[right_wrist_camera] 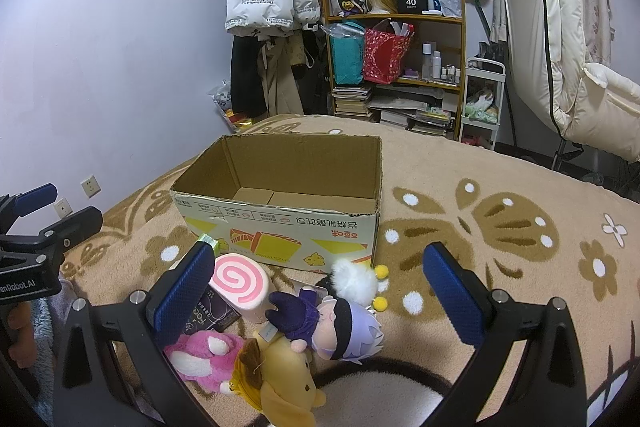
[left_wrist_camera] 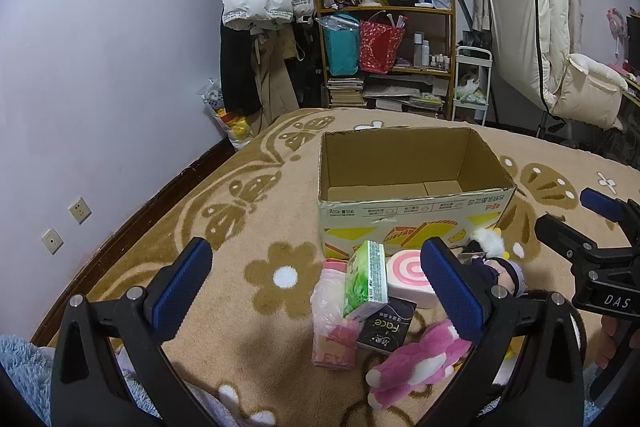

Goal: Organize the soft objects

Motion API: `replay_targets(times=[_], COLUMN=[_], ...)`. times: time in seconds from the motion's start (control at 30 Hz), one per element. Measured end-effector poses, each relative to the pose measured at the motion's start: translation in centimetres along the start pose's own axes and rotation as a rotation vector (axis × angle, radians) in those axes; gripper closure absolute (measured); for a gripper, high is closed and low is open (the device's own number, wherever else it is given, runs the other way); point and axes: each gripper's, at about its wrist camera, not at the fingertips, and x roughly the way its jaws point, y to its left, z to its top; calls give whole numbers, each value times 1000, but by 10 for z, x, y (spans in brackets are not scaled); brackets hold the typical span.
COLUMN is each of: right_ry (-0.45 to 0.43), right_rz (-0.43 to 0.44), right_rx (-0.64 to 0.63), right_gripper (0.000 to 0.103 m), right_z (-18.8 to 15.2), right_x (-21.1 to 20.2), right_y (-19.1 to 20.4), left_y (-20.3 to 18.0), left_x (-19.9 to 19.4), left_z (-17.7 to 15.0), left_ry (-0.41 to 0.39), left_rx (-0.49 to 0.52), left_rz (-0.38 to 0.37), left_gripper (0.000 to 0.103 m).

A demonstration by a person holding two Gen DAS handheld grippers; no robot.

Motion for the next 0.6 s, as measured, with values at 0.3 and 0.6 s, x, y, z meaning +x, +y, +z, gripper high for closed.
replay_targets(times=[0.3,0.6], right_ry=[0,-2], right_rz=[0,-4], right_rx=[-1,6], right_gripper=[0,0], right_z=[0,0], right_x=[0,-1], right_y=[0,0], left_y=[1,3], left_x=[0,2], left_z=[0,0], left_ry=[2,6], left_rx=[-2,-11], left_rz=[0,4], left_gripper=[0,0])
